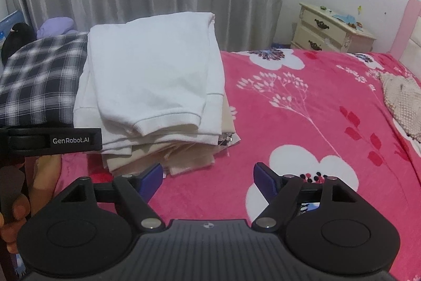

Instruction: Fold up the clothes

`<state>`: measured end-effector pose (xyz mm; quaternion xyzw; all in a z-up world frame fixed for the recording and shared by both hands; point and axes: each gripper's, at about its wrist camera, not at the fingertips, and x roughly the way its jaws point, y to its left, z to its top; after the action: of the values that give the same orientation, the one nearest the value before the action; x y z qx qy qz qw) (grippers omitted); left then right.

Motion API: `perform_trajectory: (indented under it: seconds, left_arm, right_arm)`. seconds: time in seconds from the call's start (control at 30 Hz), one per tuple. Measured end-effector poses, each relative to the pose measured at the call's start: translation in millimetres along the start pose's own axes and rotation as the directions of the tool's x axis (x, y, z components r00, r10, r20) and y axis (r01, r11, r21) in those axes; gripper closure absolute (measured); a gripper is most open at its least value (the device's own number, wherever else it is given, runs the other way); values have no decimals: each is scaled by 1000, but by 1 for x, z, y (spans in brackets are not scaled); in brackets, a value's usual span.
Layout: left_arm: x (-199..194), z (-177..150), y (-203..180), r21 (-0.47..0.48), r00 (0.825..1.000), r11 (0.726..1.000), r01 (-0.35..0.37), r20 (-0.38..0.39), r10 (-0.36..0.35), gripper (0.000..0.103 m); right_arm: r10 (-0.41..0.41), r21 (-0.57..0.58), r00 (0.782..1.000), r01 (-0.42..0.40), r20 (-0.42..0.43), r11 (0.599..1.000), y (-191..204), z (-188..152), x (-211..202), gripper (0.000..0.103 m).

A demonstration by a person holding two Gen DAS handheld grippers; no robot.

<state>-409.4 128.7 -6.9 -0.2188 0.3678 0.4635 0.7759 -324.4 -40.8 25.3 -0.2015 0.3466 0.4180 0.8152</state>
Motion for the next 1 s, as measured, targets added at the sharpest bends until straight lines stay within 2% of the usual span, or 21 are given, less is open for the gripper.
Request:
perform_trajectory:
  seconds: [1.0]
  left_arm:
    - [8, -6, 4, -33, 998, 999, -10, -66, 8, 0]
  right_arm:
    - [17, -10, 1000, -18, -26, 1000, 7, -3, 2, 21]
